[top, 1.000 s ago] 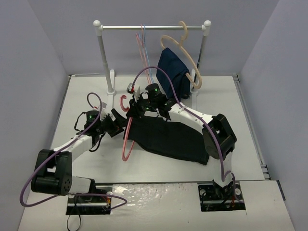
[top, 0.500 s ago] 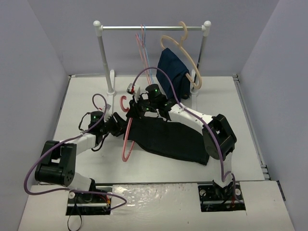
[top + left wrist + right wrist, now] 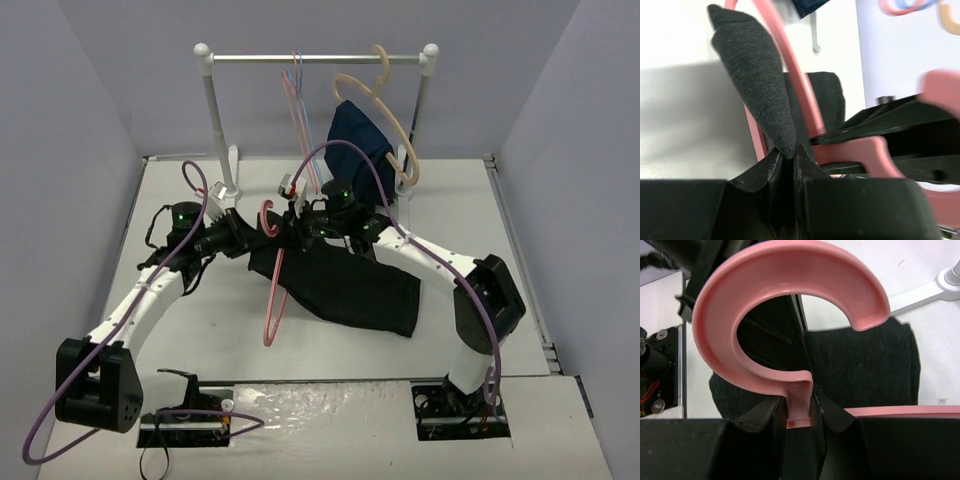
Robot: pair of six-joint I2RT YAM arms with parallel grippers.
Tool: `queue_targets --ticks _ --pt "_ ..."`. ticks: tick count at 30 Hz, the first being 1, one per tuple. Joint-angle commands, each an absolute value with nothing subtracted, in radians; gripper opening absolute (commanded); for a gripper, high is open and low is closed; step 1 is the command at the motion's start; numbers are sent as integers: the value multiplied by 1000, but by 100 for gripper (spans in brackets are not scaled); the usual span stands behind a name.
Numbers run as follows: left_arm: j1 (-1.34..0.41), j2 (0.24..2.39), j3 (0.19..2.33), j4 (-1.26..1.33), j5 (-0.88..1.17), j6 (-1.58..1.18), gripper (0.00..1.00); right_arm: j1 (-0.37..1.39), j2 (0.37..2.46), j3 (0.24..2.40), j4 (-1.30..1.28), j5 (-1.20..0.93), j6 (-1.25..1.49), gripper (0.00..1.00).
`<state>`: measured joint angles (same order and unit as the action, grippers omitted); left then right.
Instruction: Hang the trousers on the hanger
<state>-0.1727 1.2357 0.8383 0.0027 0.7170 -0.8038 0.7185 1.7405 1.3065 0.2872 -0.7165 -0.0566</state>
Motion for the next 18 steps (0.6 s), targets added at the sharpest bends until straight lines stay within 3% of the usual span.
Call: queue_targets --ticks 1,18 --pt "-158 1174 988 -150 733 -730 0 709 1629 1269 362 -752 -69 0" --pt "-133 1135 1189 -414 715 -601 0 674 1545 1152 403 -782 -72 0"
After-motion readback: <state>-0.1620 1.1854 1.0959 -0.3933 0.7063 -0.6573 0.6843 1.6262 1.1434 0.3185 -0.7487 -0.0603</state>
